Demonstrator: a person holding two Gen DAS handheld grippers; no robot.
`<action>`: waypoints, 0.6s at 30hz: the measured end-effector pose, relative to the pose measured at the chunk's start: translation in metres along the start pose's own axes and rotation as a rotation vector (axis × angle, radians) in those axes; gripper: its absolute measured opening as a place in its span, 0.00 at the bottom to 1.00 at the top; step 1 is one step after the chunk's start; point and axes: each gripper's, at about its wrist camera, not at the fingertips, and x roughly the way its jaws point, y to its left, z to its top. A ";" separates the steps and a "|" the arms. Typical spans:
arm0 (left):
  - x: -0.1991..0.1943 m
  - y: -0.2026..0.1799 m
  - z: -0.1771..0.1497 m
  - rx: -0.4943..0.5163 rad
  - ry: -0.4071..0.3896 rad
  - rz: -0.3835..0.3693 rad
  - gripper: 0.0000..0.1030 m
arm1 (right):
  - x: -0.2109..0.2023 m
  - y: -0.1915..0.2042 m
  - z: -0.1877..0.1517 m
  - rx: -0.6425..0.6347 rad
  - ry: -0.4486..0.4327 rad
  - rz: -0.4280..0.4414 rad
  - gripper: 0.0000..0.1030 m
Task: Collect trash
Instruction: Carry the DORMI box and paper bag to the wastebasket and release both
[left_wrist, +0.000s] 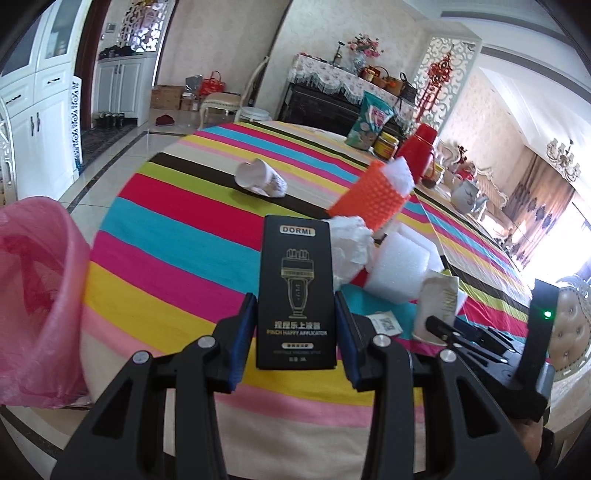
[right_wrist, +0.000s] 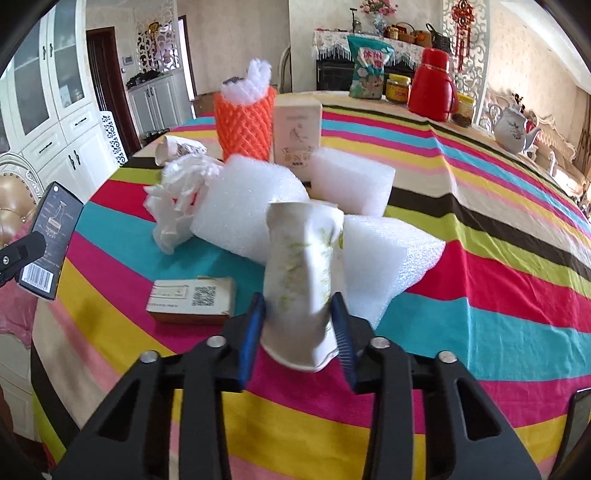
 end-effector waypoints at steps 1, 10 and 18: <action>-0.003 0.004 0.001 -0.005 -0.008 0.005 0.39 | -0.003 0.002 0.001 -0.005 -0.007 0.003 0.34; -0.028 0.033 0.008 -0.037 -0.053 0.042 0.39 | -0.035 0.026 0.020 -0.031 -0.082 0.062 0.33; -0.058 0.065 0.015 -0.072 -0.109 0.093 0.39 | -0.059 0.061 0.040 -0.079 -0.147 0.119 0.33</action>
